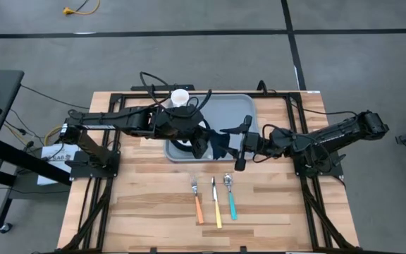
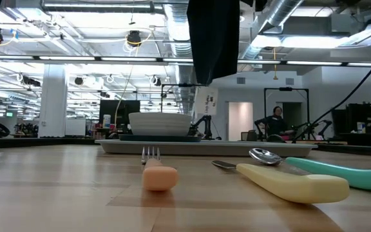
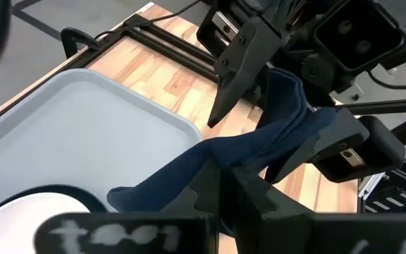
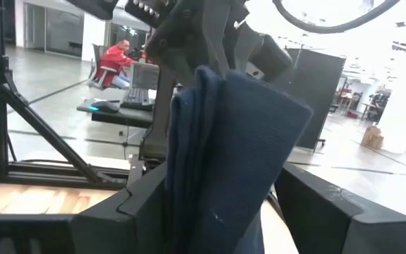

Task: Set up tray
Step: Put the dark blue napkin on the blue tray to the right of the dark green plate

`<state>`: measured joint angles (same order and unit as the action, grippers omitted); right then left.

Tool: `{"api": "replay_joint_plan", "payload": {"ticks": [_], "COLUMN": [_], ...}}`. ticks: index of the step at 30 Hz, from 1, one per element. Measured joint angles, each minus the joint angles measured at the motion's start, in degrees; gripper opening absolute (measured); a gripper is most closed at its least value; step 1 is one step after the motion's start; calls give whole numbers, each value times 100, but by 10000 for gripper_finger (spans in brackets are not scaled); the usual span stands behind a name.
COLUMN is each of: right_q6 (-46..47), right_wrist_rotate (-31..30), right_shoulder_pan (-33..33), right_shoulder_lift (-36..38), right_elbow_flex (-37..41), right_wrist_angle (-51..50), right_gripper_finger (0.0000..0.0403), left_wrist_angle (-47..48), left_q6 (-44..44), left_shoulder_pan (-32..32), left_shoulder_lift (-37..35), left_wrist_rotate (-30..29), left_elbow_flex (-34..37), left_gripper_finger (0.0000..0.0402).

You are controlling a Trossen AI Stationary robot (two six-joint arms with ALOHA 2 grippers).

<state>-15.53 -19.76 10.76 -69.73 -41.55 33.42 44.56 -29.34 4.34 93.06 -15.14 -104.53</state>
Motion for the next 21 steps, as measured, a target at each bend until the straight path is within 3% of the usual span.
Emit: {"api": "replay_joint_plan", "payload": {"ticks": [10, 21], "right_q6": [-13, -147], "right_wrist_rotate": [12, 16], "right_shoulder_pan": [0, 0], "right_shoulder_lift": [0, 0], "right_elbow_flex": [-7, -7], "right_wrist_angle": [5, 1], "right_gripper_finger": [166, 44], "left_wrist_angle": [126, 127], "left_q6": [15, 194], "left_shoulder_pan": [0, 0], "left_shoulder_lift": [0, 0], "left_wrist_rotate": [11, 86], "left_elbow_flex": [2, 2], "left_gripper_finger": [0, 0]}}
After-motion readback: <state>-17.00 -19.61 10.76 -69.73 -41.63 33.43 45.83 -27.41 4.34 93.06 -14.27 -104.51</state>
